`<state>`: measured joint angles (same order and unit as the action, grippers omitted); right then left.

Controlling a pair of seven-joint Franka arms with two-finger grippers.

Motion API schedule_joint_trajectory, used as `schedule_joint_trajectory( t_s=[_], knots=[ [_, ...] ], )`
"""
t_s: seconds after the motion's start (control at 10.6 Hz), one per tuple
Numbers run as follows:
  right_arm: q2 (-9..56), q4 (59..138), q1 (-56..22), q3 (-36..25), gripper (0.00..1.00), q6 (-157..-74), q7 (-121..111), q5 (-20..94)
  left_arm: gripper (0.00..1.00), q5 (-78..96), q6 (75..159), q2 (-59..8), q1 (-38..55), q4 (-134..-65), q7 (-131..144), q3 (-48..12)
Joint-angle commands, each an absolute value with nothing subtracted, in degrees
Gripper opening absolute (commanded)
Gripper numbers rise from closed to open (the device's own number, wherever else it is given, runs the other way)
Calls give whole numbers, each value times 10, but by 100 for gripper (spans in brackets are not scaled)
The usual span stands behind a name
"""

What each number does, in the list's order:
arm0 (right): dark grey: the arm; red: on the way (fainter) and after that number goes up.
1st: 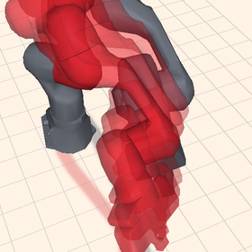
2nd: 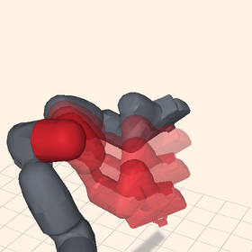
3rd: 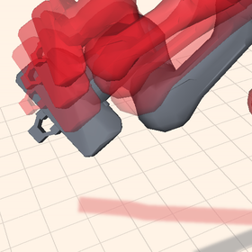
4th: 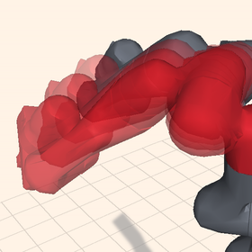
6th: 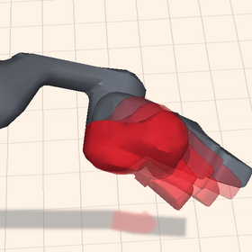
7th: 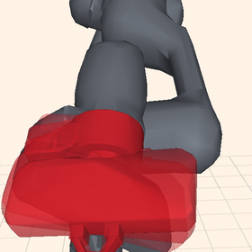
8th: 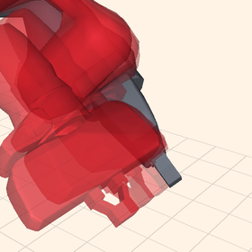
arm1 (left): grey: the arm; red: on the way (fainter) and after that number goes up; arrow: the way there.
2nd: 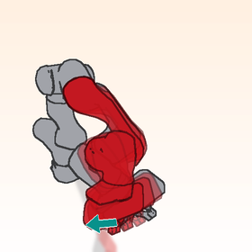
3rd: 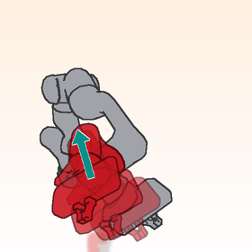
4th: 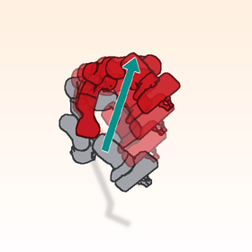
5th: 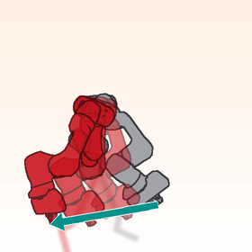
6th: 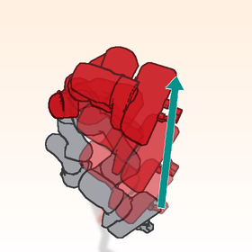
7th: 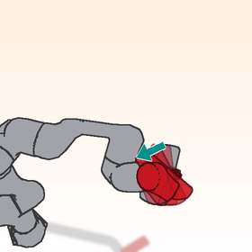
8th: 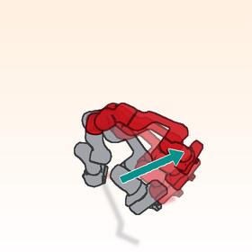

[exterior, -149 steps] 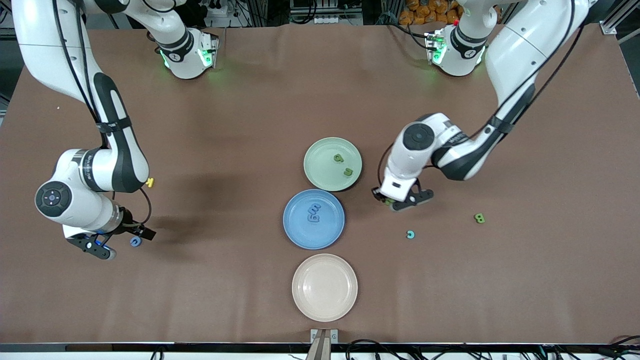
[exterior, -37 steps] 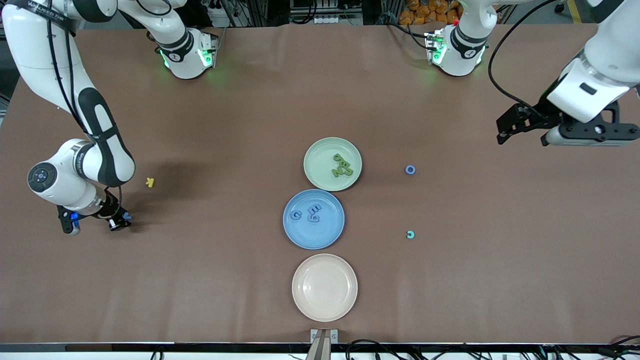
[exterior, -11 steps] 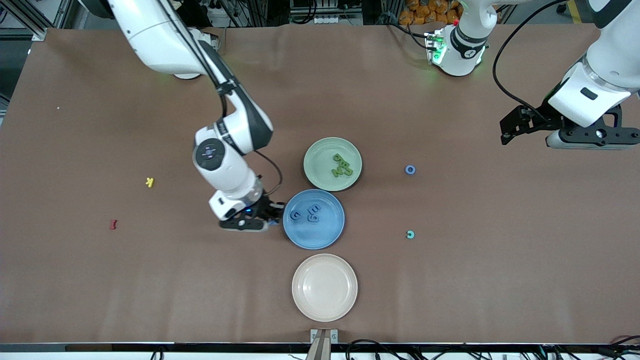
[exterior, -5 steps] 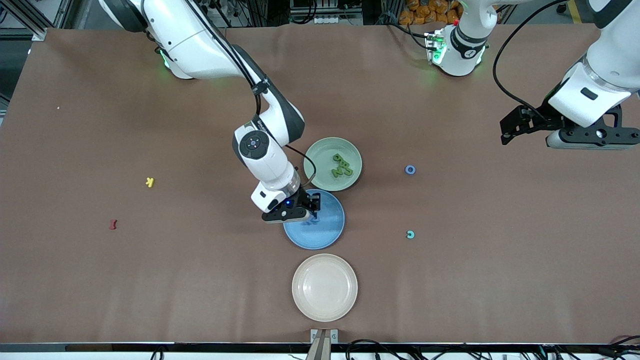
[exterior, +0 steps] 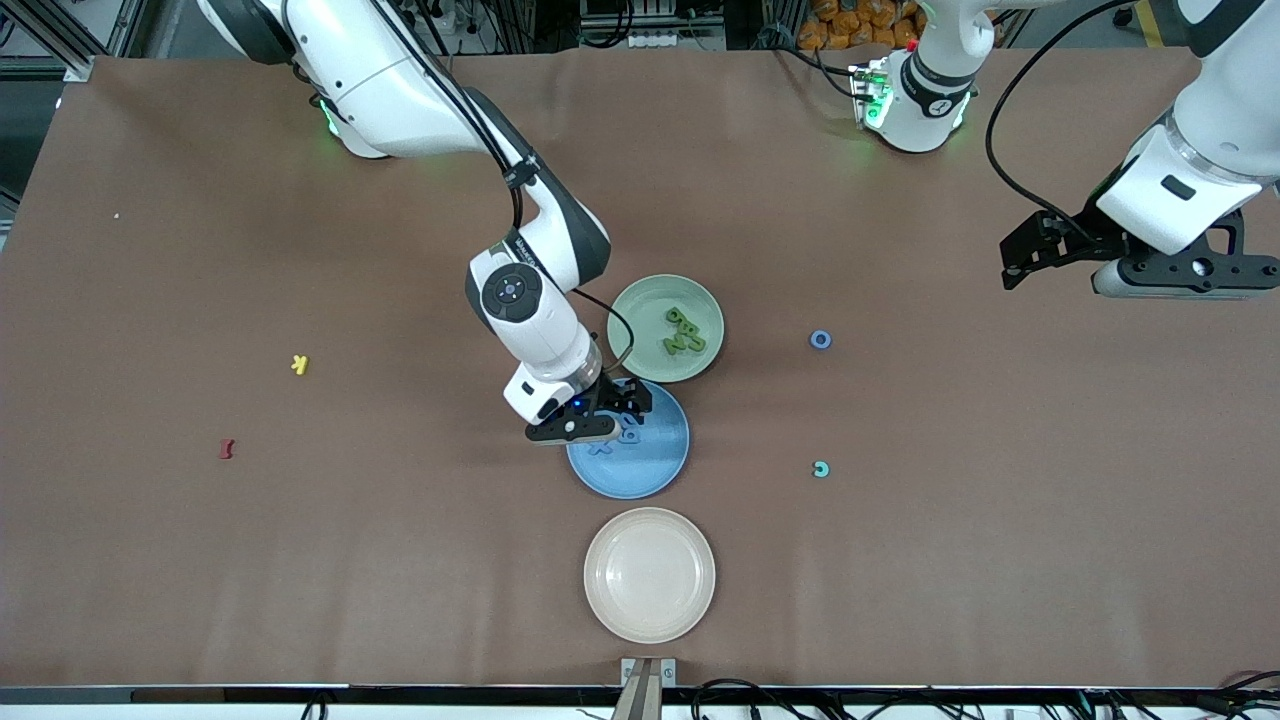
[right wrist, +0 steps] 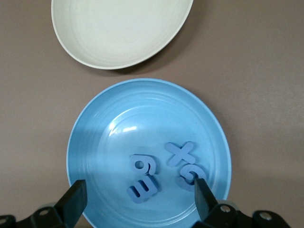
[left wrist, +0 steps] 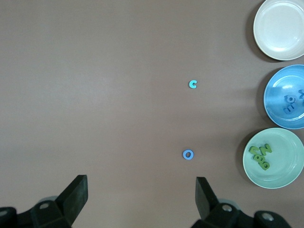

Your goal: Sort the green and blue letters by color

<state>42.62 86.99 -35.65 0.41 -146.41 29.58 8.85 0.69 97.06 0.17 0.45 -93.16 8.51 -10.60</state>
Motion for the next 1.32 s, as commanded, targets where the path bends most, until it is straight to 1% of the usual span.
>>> schedule_joint_trajectory(
  t_s=[0.0,0.28,0.47,0.56,0.85,0.94,1.22],
  knots=[
    [418,865,-341,5,100,-1445,294,83,100,-4,962,3,3,-927,81,-108],
    [411,865,-329,5,100,-1440,292,62,100,-4,962,3,3,-927,82,-108],
    [409,863,-328,-17,100,-1430,271,50,100,-4,962,3,3,-926,81,-108],
    [409,864,-320,-18,100,-1420,249,50,100,-4,962,3,4,-926,82,-108],
    [389,867,-292,-20,100,-1358,186,48,100,-5,962,2,4,-926,82,-108],
    [382,866,-287,-33,100,-1331,168,48,100,-4,962,3,4,-926,82,-108],
    [339,867,-262,-40,100,-1247,105,48,100,-4,962,2,4,-926,82,-108]
  ],
)
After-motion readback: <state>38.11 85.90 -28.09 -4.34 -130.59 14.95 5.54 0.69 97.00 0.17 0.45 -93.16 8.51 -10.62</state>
